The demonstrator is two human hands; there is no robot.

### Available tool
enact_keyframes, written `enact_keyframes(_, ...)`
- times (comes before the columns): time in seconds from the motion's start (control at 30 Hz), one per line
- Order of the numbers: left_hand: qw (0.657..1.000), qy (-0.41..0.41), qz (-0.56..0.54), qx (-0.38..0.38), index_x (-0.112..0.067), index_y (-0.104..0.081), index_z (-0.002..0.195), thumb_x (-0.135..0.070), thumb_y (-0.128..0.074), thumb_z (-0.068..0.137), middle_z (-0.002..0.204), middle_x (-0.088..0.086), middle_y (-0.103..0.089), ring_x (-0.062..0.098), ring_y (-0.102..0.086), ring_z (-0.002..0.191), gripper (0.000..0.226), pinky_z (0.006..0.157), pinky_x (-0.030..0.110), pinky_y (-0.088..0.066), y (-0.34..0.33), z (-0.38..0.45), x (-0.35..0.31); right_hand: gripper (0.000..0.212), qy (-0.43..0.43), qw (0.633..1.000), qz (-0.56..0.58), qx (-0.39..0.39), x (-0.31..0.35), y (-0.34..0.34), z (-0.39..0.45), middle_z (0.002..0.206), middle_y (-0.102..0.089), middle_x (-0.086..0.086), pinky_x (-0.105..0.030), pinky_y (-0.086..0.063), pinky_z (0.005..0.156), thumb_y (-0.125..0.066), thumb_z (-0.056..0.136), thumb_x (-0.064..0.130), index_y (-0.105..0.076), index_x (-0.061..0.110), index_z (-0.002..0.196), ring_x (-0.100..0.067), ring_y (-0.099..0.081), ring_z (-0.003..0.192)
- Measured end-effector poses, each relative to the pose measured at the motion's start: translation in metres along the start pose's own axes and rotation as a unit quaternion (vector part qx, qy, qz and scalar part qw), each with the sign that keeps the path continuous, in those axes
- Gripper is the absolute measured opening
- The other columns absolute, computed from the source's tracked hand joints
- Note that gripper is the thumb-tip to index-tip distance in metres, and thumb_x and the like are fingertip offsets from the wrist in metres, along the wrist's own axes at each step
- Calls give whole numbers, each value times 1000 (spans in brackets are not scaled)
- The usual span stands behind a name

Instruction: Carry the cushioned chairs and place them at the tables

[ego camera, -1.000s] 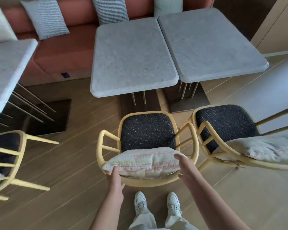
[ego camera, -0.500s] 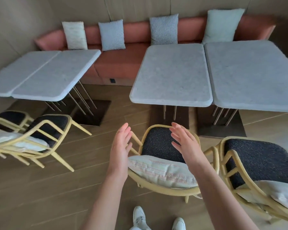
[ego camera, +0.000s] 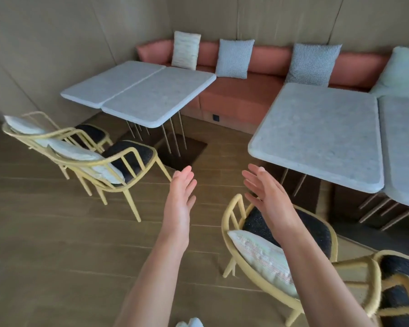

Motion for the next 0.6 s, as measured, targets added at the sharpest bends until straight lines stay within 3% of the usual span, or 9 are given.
enact_keyframes(0.13,999,44,7,28,-31,-47,149,-57,-26,106,146,-12,-56,3,-55,130,55,118,40,-34,21,20,17,37,-19,999,10,-27,-21,-28,7,130,-64,18,-28,-43,105,-39,105,47,-56,36,136,-1,-56,123)
enact_keyframes(0.3,992,96,34,76,-33,-50,146,-57,-28,105,143,-13,-58,2,-57,126,52,113,36,-38,23,44,49,42,-55,992,43,-106,-59,-12,5,130,-65,15,-29,-45,103,-43,103,48,-57,31,138,-4,-58,122)
enact_keyframes(0.43,982,148,65,99,-33,-57,137,-53,-35,105,132,-12,-66,4,-65,117,44,105,35,-46,14,55,85,27,-102,974,91,-183,-103,20,-7,123,-70,9,-32,-49,99,-48,102,44,-66,33,119,-8,-63,116)
enact_keyframes(0.6,968,199,107,113,-30,-57,134,-52,-39,105,124,-9,-69,9,-71,105,41,99,38,-52,-6,54,125,16,-167,946,130,-244,-160,59,-18,111,-70,8,-37,-50,97,-54,101,39,-66,30,105,-12,-63,109)
Point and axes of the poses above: each hand's wrist, its own z-axis towards the middle knuckle, its own y-axis out of the back of the hand, x = y × z, the point moved 9 cm from there along z, towards the middle knuckle
